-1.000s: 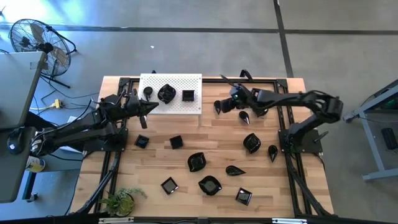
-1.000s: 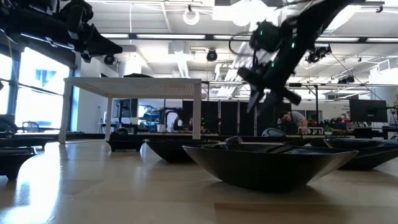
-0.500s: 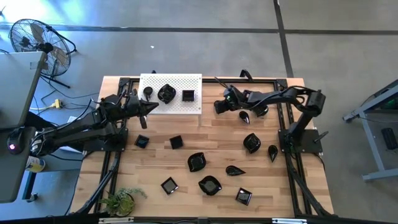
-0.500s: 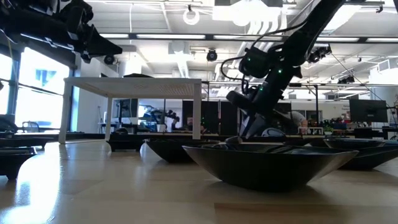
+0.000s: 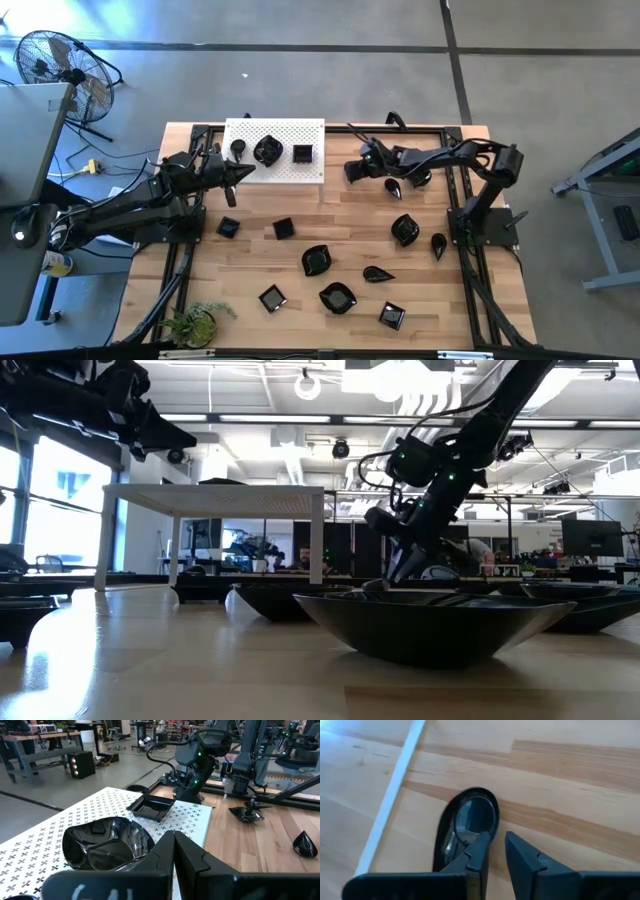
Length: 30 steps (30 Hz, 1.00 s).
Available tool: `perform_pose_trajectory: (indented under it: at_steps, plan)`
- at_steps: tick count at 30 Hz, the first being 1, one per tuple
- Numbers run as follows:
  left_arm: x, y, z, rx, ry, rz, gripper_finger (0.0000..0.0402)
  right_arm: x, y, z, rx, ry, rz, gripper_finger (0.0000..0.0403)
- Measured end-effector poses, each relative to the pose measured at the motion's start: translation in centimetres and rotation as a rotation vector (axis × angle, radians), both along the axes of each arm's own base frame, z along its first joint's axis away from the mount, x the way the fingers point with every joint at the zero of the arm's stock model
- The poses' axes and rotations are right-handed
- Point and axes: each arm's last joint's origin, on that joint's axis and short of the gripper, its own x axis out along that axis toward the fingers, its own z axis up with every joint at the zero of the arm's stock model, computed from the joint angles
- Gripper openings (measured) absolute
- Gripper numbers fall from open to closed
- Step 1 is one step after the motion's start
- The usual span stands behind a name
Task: Pick & Place Mini shaped plates
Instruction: Stack the drop-shaped plate on top of the drop-shaped plate on the shelf
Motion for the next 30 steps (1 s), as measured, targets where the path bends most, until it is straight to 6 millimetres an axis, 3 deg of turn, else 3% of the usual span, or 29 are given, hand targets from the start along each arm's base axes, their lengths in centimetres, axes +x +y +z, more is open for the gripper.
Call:
perform_pose_trajectory:
  at_steps: [4, 11, 30]
  plan:
    - [0.0, 0.0, 0.0, -0.002, -0.002, -0.015, 0.0001, 0.3, 0.0, -0.1, 0.006, -0.038, -0.001, 0.0047]
    - [0.0, 0.0, 0.0, -0.001, -0.002, -0.017, 0.0001, 1.0, -0.3, -1.9, 0.016, -0.040, -0.012, 0.0059]
    - [0.0, -0.1, 0.0, -0.004, 0.003, -0.023, 0.0001, 1.4, -0.1, -1.8, -0.020, -0.053, 0.064, 0.0010]
